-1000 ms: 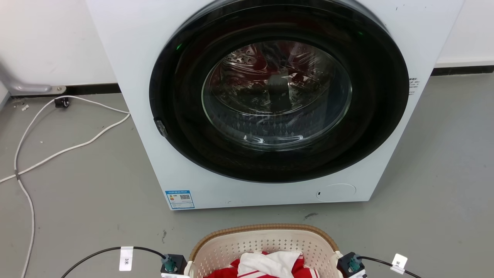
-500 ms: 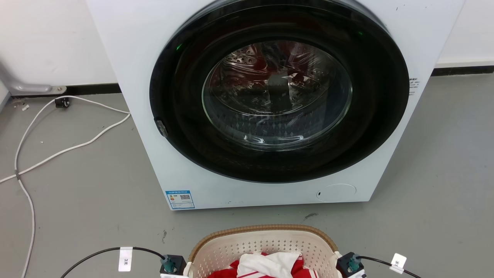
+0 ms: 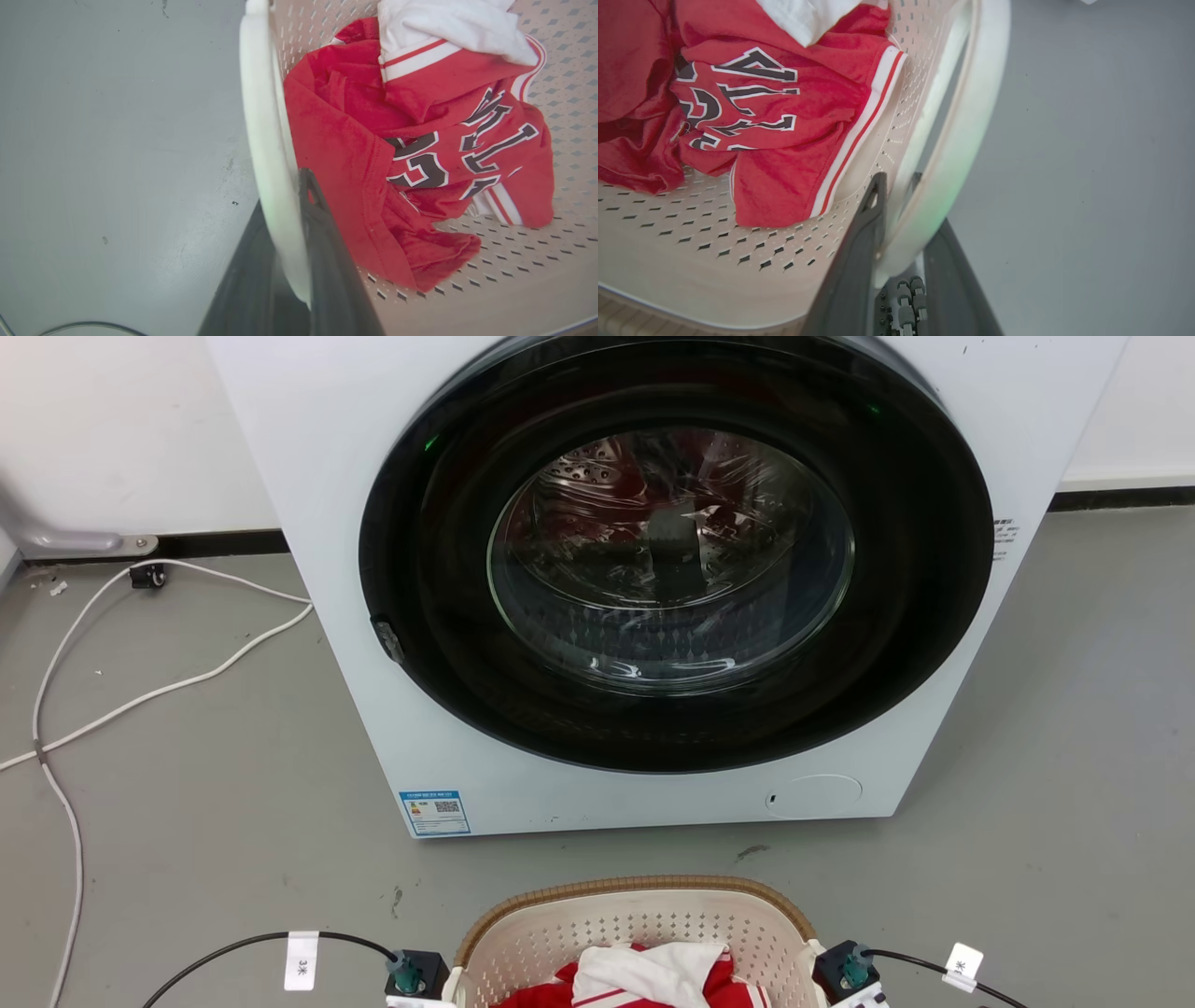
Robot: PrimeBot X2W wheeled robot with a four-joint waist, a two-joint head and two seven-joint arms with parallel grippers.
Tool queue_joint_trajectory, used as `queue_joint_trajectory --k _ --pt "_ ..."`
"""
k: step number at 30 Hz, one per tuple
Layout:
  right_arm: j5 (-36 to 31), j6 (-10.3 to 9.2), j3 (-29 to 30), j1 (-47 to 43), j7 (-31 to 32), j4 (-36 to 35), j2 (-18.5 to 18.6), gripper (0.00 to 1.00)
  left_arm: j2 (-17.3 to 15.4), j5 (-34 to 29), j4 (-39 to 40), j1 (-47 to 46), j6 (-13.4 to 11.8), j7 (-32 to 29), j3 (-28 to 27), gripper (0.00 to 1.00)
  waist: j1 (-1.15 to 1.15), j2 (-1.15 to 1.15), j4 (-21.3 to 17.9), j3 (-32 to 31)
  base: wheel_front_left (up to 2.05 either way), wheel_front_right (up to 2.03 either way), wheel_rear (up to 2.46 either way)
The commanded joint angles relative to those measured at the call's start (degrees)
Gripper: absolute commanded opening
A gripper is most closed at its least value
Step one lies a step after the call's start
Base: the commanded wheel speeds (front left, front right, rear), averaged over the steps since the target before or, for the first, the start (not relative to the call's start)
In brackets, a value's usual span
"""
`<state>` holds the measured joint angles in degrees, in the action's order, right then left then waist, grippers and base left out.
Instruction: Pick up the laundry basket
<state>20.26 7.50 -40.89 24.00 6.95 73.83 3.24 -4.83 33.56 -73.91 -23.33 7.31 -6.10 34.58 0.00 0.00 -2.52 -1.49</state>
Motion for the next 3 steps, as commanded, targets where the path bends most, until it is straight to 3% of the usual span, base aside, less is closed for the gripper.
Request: queue_joint_trajectory --k 1,3 --pt "0.07 -0.02 -0.39 0.73 -0.03 -0.05 0.14 0.0 -0.21 0.2 0.2 -0.99 0.22 0.32 0.29 0.0 0.0 0.0 -0.02 0.07 0.0 0.0 0.0" --pt "0.11 -0.02 -0.45 0.8 0.03 -0.05 0.14 0.0 -0.23 0.27 0.19 -1.07 0.21 0.37 0.48 0.0 0.0 0.0 -0.04 0.15 0.0 0.0 0.0"
